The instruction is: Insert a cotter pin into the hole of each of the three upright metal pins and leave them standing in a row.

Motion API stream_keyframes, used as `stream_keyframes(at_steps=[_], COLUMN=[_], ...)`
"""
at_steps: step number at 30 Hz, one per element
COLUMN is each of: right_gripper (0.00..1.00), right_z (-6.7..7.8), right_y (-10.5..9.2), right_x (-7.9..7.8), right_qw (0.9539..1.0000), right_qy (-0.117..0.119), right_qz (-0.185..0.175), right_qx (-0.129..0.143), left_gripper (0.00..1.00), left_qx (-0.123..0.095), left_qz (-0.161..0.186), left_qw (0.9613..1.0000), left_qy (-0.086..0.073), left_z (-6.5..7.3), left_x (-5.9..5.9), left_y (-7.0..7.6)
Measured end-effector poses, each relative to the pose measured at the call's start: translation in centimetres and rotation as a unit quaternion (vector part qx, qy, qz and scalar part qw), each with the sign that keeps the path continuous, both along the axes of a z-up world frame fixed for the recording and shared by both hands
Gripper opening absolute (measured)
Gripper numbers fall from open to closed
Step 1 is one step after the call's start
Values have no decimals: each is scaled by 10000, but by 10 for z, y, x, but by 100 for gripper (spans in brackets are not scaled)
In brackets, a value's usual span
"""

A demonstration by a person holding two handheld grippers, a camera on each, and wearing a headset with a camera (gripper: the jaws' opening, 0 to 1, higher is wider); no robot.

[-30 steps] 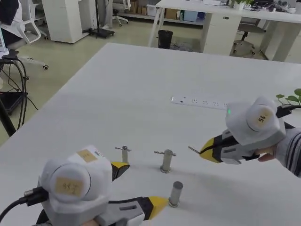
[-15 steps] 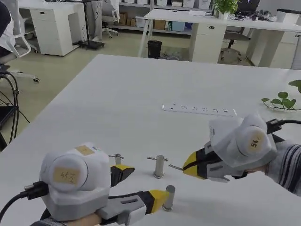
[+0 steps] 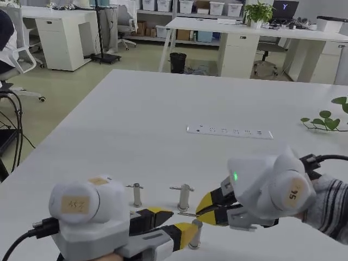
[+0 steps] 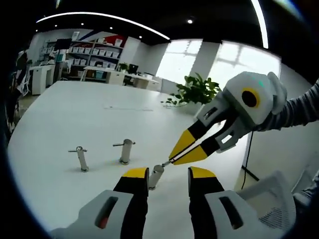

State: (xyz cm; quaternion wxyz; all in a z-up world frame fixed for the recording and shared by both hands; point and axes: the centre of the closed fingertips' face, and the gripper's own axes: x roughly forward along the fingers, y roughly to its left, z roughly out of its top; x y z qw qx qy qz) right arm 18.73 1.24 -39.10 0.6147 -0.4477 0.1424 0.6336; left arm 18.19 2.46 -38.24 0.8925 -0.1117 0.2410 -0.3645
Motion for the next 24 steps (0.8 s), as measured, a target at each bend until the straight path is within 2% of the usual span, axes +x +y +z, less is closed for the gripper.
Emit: stream_keyframes(at_steps=[7,9,19,24], right_gripper=[0,0,0,0], right_z=[1,1,2,2], right_y=[4,4,5,5], right_x=[-8,-9,-13,-14], right_qw=[9999,9999,9999,9999], right_qy=[-31,-17,15,13], right_qz=[134,137,138,132], right_qx=[1,0,28,29], left_gripper=[16,13,0,0], left_qx=[-409,-465,-495,-458], left_qz=[106,98,113,33], left_qw=[9990,9987,9986,9989], left_qy=[175,180,171,104], left_z=[3,4,4,5], left_x=[-2,-3,-4,-6], left_y=[-2,-2,-1,-3])
